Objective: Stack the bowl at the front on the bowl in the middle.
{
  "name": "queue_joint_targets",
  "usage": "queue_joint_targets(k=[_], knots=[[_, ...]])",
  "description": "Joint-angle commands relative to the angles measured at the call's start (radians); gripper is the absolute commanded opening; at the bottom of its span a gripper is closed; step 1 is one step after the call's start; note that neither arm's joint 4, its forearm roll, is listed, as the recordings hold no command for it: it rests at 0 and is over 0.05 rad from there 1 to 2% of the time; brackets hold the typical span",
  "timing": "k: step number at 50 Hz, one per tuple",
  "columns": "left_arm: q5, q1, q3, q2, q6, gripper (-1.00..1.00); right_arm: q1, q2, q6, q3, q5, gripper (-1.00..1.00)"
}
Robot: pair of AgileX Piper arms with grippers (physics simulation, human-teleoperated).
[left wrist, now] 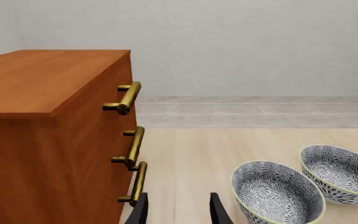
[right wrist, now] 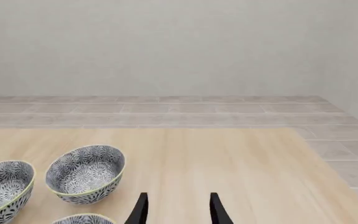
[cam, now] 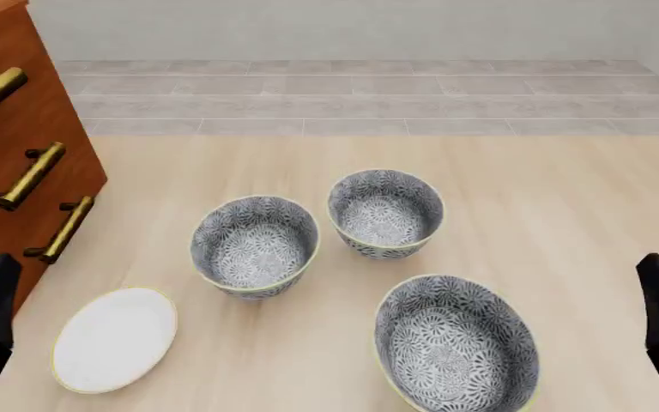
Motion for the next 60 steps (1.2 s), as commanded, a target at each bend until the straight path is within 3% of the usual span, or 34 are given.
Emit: queue_joint_targets(k=[1,10,11,12,23,24,27,30,34,43,47,49,51,53,59,60], knots=[[-0.001,0.000,-0.003,0.005,0.000,1.00,-0.003,0.005,0.002,-0.002,0.000,1.00],[-0.009,0.000,0.000,0.010,-0.001,1.00,-0.001,0.008,0.001,-0.003,-0.001,1.00],[-0.007,0.000,0.001,0.007,0.000,1.00,-0.001,0.055,0.000,-0.002,-0.115,1.00],[-0.010,0.000,0.000,0.011,-0.001,1.00,-0.001,0.011,0.001,-0.003,-0.004,1.00],[-0.009,0.000,0.001,0.001,0.005,1.00,-0.001,0.008,-0.004,-0.004,-0.002,1.00],[-0.013,0.001,0.001,0.021,-0.006,1.00,-0.003,0.014,-0.025,-0.007,-0.005,1.00],[-0.006,0.001,0.000,0.010,-0.003,1.00,0.001,0.142,-0.047,-0.018,-0.075,1.00],[-0.004,0.000,0.000,0.004,0.000,1.00,0.002,0.216,0.015,-0.108,-0.037,1.00],[-0.004,0.000,0.000,0.003,0.001,1.00,0.037,0.328,-0.031,-0.204,0.013,1.00],[-0.006,0.000,0.000,0.004,0.002,1.00,0.109,0.446,-0.033,-0.347,0.156,1.00],[-0.006,0.000,0.000,0.004,0.002,1.00,0.125,0.503,-0.072,-0.389,0.210,1.00],[-0.008,0.000,0.001,0.010,-0.001,1.00,0.154,0.545,-0.030,-0.419,0.244,1.00],[-0.010,0.001,0.001,0.014,-0.002,1.00,0.162,0.567,-0.048,-0.435,0.264,1.00],[-0.009,0.000,0.001,0.008,0.002,1.00,0.208,0.634,-0.031,-0.522,0.346,1.00],[-0.011,0.000,0.001,0.010,0.001,1.00,0.257,0.752,0.022,-0.671,0.463,1.00],[-0.015,0.001,0.001,0.019,-0.002,1.00,0.286,0.781,0.066,-0.702,0.490,1.00]])
